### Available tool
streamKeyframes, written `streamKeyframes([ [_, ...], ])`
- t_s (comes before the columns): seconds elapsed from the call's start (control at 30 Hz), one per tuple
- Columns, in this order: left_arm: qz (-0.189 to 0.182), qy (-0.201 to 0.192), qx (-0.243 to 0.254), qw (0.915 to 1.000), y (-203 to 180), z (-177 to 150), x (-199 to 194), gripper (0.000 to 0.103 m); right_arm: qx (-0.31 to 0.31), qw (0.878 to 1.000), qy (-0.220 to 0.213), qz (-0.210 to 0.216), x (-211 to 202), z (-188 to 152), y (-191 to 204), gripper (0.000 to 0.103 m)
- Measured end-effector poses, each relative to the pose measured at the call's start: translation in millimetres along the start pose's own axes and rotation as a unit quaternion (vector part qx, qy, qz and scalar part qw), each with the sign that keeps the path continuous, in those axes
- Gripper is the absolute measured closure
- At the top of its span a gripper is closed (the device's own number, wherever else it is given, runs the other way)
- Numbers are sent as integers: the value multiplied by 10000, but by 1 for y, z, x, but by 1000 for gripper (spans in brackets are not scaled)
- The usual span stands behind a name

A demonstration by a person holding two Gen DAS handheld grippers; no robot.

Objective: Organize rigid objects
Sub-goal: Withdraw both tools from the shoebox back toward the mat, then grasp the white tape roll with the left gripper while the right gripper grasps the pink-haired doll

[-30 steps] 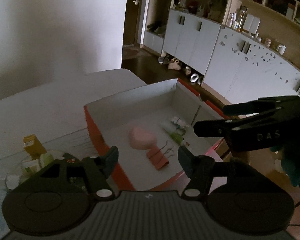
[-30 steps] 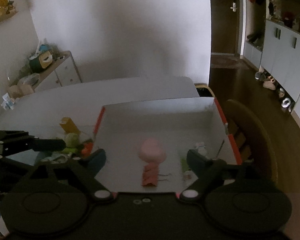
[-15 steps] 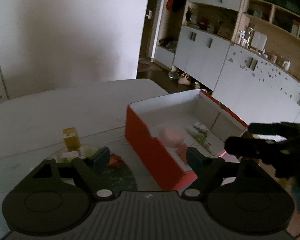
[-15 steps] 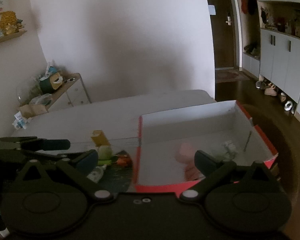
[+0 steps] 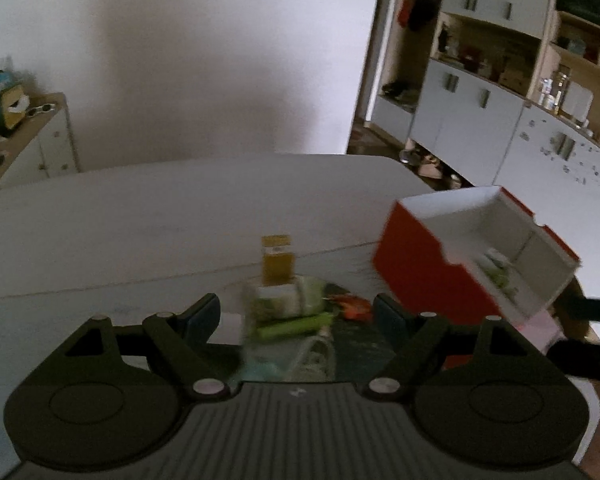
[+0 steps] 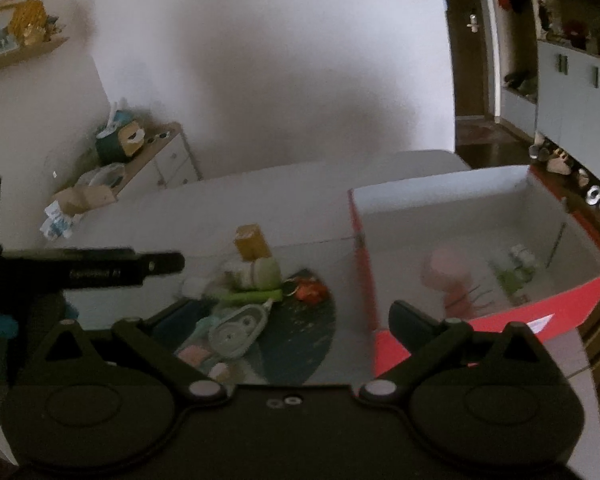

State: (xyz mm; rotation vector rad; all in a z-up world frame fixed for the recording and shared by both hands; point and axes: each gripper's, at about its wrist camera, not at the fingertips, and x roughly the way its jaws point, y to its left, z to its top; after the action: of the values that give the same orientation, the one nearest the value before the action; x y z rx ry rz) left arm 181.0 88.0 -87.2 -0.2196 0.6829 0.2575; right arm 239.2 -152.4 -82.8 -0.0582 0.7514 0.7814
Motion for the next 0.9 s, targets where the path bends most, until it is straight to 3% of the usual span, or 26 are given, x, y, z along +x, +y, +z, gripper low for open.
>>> streamKeyframes([
  [0.17, 150, 36, -79, 9999, 24, -4, 18, 20, -197, 9995, 199, 117, 19, -7, 23, 0],
  [0.3, 176, 330, -339, 9987, 42, -17, 43, 20, -403, 9977, 500, 232, 41, -18, 42, 0],
  [0.57, 463, 560, -240, 9971, 58, -33, 80, 20, -688, 9913, 1051, 387, 79, -36, 65, 1],
  [0.9, 368, 859, -440, 9947, 72, -32, 108, 20, -1097, 9802, 1566, 521, 125, -55, 87, 3],
])
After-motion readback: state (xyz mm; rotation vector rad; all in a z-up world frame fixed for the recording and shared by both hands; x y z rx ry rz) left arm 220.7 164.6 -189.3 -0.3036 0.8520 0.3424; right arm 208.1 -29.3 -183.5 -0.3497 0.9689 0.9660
